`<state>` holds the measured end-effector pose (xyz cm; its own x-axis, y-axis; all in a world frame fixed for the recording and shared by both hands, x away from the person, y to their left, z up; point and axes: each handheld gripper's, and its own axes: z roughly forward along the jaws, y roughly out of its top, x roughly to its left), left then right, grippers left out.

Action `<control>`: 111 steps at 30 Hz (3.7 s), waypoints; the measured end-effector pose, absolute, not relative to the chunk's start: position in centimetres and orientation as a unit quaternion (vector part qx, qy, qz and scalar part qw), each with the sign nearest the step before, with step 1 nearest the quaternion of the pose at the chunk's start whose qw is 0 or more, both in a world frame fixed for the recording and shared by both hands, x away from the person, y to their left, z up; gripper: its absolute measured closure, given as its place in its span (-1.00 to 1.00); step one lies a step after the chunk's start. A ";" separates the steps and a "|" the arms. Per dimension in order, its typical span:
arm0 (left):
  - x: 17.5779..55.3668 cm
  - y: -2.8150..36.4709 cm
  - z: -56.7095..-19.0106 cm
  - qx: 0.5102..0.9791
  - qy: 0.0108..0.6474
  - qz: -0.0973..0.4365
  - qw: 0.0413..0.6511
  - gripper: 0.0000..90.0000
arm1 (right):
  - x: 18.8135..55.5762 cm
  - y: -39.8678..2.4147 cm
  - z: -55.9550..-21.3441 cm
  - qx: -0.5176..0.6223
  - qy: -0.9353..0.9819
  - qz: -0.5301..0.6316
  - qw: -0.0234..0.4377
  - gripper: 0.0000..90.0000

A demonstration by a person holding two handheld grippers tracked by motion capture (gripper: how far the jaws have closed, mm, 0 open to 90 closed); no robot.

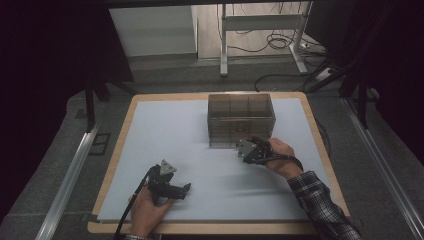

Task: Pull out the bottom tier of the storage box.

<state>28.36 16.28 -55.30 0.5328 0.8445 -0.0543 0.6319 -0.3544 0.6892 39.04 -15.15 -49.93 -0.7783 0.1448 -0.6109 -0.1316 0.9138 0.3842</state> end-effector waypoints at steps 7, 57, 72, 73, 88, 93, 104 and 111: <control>28.3 16.3 -55.3 0.807 0.458 0.157 0.338 -1.00 | 40.2 -15.9 -48.9 0.019 0.930 0.230 0.285 0.38; 28.3 16.3 -55.3 0.807 0.458 0.157 0.338 -1.00 | 49.1 -19.6 -48.7 -0.028 0.981 0.187 0.042 0.93; 28.3 16.3 -55.3 0.807 0.458 0.156 0.338 -1.00 | 47.3 -19.7 -47.9 -0.043 0.983 0.176 0.038 0.92; 28.3 16.3 -55.3 0.807 0.458 0.156 0.338 -1.00 | 47.1 -19.7 -47.9 -0.043 0.983 0.175 0.038 0.92; 28.3 16.3 -55.3 0.807 0.458 0.156 0.338 -1.00 | 44.9 -19.9 -47.8 -0.051 0.981 0.182 0.039 0.91; 28.3 16.3 -55.3 0.807 0.458 0.157 0.338 -1.00 | 44.1 -20.0 -48.1 -0.057 0.980 0.188 0.041 0.92; 28.3 16.3 -55.3 0.807 0.458 0.156 0.338 -1.00 | 43.8 -20.3 -49.1 -0.052 0.979 0.195 0.038 0.91; 28.3 16.3 -55.3 0.807 0.458 0.156 0.338 -1.00 | 43.5 -20.3 -48.8 -0.048 0.976 0.205 0.058 0.75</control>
<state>28.34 16.27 -55.30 0.5320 0.8448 -0.0569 0.6333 -0.3525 0.6889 43.49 -20.27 -48.81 -0.9886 -0.0702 -0.1328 -0.1178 0.9113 0.3946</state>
